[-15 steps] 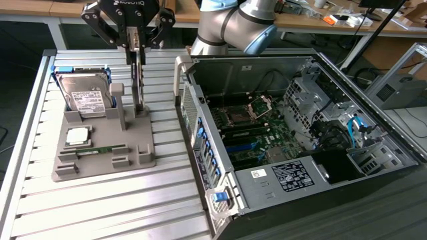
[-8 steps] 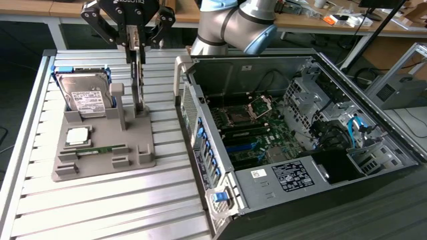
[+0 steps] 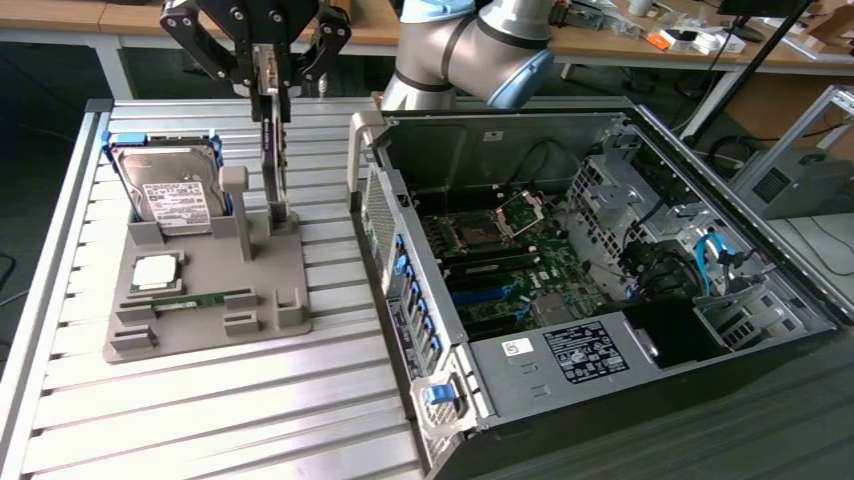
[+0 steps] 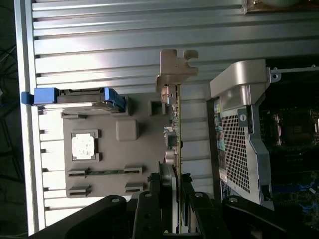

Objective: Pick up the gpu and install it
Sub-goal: 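Pick up the gpu and move the gpu toward the slot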

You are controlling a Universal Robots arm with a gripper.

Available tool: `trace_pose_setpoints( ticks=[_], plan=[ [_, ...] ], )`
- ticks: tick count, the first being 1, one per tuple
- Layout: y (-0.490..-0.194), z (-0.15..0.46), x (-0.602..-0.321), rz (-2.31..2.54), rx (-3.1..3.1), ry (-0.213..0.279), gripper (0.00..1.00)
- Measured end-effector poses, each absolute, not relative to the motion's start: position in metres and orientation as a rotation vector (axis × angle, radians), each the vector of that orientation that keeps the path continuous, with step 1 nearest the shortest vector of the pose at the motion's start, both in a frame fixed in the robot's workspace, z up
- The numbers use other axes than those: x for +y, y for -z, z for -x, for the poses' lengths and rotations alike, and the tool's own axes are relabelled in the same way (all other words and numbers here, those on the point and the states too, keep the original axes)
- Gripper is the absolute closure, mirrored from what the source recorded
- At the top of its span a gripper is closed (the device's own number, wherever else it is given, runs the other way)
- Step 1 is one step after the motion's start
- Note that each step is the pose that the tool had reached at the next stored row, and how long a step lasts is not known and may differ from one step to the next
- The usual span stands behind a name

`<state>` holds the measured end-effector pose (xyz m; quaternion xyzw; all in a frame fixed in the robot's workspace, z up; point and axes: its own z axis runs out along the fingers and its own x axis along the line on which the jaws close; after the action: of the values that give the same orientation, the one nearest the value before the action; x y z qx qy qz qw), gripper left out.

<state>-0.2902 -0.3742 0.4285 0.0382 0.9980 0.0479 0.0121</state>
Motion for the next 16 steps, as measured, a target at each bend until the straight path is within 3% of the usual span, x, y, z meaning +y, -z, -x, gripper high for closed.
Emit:
trace_pose_setpoints(
  ticks=[16],
  plan=[
    [-0.4383, 0.2902, -0.3742, -0.119, 3.111, -0.158, 0.73]
  ],
)
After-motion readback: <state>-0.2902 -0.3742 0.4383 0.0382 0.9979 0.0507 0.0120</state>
